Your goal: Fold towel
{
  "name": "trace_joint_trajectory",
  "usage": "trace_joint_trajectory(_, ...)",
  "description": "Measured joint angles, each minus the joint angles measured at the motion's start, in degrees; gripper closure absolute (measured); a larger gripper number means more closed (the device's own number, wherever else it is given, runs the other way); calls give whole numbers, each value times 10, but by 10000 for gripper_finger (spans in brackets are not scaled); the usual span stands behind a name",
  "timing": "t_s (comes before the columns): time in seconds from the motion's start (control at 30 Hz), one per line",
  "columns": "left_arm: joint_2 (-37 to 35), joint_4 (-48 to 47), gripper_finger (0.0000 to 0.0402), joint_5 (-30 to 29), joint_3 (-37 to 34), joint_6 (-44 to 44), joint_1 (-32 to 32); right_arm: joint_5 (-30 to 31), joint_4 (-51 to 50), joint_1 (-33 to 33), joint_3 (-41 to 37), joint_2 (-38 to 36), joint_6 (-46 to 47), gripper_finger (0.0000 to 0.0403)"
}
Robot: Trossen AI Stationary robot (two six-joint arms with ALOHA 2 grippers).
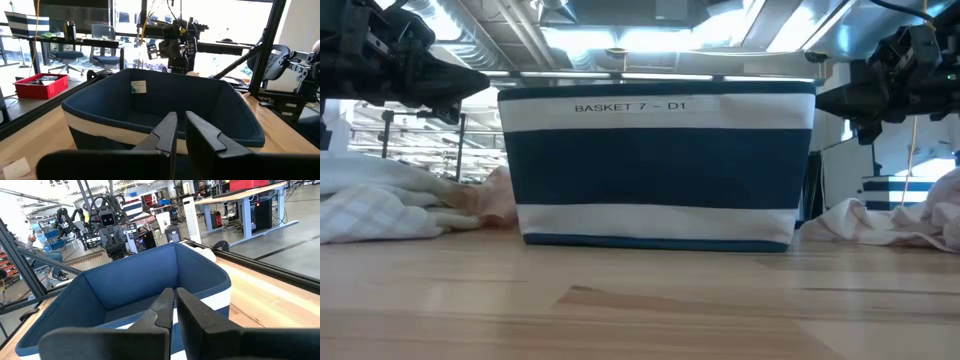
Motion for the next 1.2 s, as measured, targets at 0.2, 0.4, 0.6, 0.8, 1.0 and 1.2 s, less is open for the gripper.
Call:
trace_joint_trajectory(0.2, 0, 0, 373, 0, 0, 0, 0, 0, 0, 0, 0, 0, 0, 377)
trace_joint_trajectory(0.4, 0, 0, 373, 0, 0, 0, 0, 0, 0, 0, 0, 0, 0, 377)
trace_joint_trajectory(0.6, 0, 1, 373, 0, 0, 41, 0, 0, 0, 0, 0, 0, 0, 377)
trace_joint_trajectory(0.8, 0, 33, 373, 1, 0, 110, 0, 0, 0, 0, 0, 0, 0, 377)
trace_joint_trajectory(1.0, 0, 192, 373, -25, 0, 11, 0, 0, 0, 0, 0, 0, 0, 377)
trace_joint_trajectory(1.2, 0, 301, 373, -122, 0, 34, 0, 0, 4, 0, 0, 0, -37, 377)
